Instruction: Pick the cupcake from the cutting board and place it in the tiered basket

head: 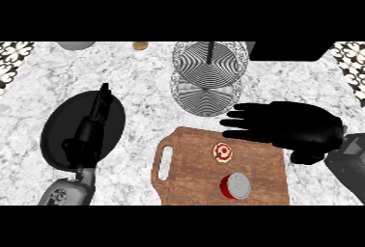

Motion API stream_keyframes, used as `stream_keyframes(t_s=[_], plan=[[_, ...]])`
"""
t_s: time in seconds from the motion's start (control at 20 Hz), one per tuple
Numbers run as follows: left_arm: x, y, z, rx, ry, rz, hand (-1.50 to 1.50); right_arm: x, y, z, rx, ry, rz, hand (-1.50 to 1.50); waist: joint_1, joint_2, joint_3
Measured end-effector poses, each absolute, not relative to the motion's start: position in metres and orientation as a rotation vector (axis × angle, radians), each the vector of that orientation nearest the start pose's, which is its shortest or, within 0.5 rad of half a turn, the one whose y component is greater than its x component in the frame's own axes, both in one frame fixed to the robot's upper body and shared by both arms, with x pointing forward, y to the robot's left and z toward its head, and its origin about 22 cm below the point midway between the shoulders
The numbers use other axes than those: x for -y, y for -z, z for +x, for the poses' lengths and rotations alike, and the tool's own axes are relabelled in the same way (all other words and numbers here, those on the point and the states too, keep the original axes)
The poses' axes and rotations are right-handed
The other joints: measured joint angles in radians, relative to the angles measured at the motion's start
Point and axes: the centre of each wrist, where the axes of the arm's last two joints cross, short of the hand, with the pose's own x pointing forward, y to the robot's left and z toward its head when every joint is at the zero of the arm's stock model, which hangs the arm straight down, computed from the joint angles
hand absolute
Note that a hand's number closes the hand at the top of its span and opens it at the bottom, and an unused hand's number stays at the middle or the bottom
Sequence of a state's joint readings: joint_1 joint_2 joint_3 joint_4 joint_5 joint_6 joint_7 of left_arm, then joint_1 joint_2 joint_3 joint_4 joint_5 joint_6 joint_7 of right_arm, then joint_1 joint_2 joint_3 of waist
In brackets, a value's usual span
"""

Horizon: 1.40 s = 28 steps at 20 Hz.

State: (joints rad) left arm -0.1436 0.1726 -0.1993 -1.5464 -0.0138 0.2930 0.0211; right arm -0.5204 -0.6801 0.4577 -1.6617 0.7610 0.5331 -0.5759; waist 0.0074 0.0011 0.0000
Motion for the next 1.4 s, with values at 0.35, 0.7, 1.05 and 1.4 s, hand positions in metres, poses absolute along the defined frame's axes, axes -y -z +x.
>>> stream_keyframes(t_s=[0.35,0.7,1.05,1.4], plan=[[-0.203,-0.029,0.273,1.661,0.107,0.196,0.00,0.218,-0.133,0.315,-2.141,2.866,0.258,-1.50,-0.002,0.000,0.000],[-0.206,-0.031,0.274,1.666,0.104,0.193,0.00,0.215,-0.119,0.331,-2.122,2.927,0.235,-1.50,-0.001,0.000,0.000],[-0.199,-0.033,0.268,1.667,0.115,0.185,0.00,0.207,-0.103,0.334,-2.127,2.916,0.161,-1.50,-0.001,-0.001,0.000],[-0.198,-0.035,0.268,1.663,0.111,0.187,0.00,0.199,-0.092,0.330,-2.089,2.945,0.129,-1.50,-0.003,-0.001,0.000]])
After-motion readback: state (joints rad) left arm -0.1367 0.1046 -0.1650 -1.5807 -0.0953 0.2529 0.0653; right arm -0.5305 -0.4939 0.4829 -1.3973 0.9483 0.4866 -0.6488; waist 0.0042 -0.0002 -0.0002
